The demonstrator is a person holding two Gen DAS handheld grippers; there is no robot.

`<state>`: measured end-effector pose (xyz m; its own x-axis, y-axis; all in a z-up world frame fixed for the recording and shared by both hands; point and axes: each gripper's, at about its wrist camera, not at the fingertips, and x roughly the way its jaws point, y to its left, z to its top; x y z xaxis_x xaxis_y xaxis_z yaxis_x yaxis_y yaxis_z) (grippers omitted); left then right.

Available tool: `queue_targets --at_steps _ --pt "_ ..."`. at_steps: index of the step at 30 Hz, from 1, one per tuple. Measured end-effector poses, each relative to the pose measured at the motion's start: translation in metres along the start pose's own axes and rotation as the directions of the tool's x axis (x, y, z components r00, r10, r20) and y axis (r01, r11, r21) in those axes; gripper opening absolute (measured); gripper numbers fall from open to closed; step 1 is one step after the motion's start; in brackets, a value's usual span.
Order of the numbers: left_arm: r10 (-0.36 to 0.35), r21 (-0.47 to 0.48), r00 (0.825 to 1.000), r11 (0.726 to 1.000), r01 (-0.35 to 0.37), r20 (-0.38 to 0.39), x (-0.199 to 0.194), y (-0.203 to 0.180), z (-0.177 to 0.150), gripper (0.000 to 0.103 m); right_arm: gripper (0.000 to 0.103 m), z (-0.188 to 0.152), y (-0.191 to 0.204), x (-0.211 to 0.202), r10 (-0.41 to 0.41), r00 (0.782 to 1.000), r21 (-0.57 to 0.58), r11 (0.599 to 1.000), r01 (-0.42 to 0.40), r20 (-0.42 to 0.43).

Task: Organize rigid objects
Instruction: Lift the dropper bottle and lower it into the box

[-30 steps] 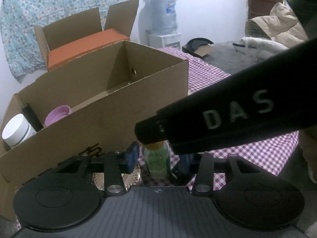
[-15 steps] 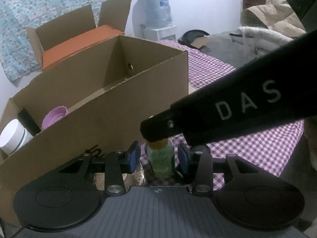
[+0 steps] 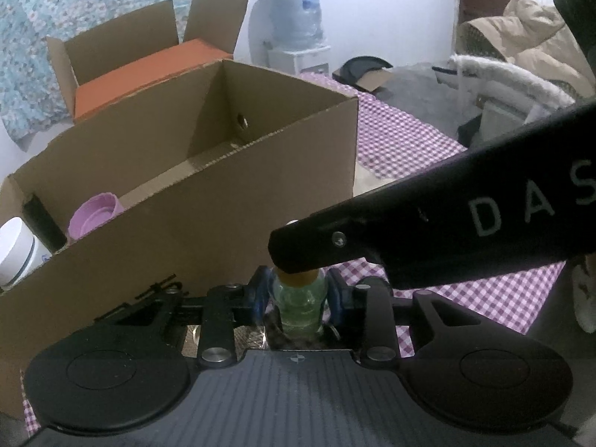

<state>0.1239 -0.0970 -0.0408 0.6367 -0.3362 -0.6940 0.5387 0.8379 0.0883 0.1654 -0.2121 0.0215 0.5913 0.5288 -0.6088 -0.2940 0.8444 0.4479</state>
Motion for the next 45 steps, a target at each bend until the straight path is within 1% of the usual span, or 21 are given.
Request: queue_targets --at_steps 7,13,18,21,24,28,31,34,39,45 --pt "0.012 -0.015 0.999 1.0 -0.011 0.04 -0.019 0.0 0.002 0.031 0.021 0.004 0.009 -0.012 0.007 1.0 -0.023 1.0 -0.006 0.029" --pt "0.035 -0.033 0.993 0.999 -0.031 0.114 -0.053 0.003 0.017 0.031 0.021 0.018 0.029 -0.036 0.035 0.996 -0.074 0.997 -0.029 0.082" --pt "0.055 -0.059 0.982 0.997 -0.045 0.181 -0.083 0.014 0.042 0.031 0.021 0.043 0.053 -0.056 0.074 0.986 -0.156 0.986 -0.051 0.146" --pt "0.059 -0.072 0.978 0.996 -0.045 0.198 -0.09 0.027 0.059 0.031 0.021 0.064 0.062 -0.058 0.097 0.982 -0.194 0.979 -0.065 0.161" --pt "0.072 -0.079 0.978 0.995 -0.058 0.196 -0.086 0.041 0.077 0.031 0.021 0.089 0.065 -0.051 0.117 0.98 -0.223 0.972 -0.08 0.16" --pt "0.078 -0.113 0.985 0.992 -0.06 0.155 -0.064 0.067 0.101 0.031 0.021 0.127 0.055 -0.024 0.148 0.982 -0.191 0.974 -0.124 0.12" --pt "0.088 -0.137 0.991 0.988 -0.073 0.105 -0.042 0.084 0.115 0.031 0.021 0.152 0.042 0.002 0.164 0.983 -0.15 0.977 -0.151 0.079" --pt "0.101 -0.151 0.994 0.984 -0.093 0.047 -0.016 0.096 0.125 0.031 0.021 0.17 0.027 0.03 0.161 0.986 -0.105 0.982 -0.157 0.033" --pt "0.123 -0.167 0.991 0.977 -0.13 -0.05 0.025 0.115 0.13 0.031 0.021 0.185 0.0 0.077 0.157 0.987 -0.031 0.987 -0.158 -0.039" --pt "0.164 -0.176 0.977 0.967 -0.186 -0.135 0.059 0.126 0.13 0.031 0.021 0.193 -0.025 0.122 0.173 0.979 0.048 0.985 -0.168 -0.105"
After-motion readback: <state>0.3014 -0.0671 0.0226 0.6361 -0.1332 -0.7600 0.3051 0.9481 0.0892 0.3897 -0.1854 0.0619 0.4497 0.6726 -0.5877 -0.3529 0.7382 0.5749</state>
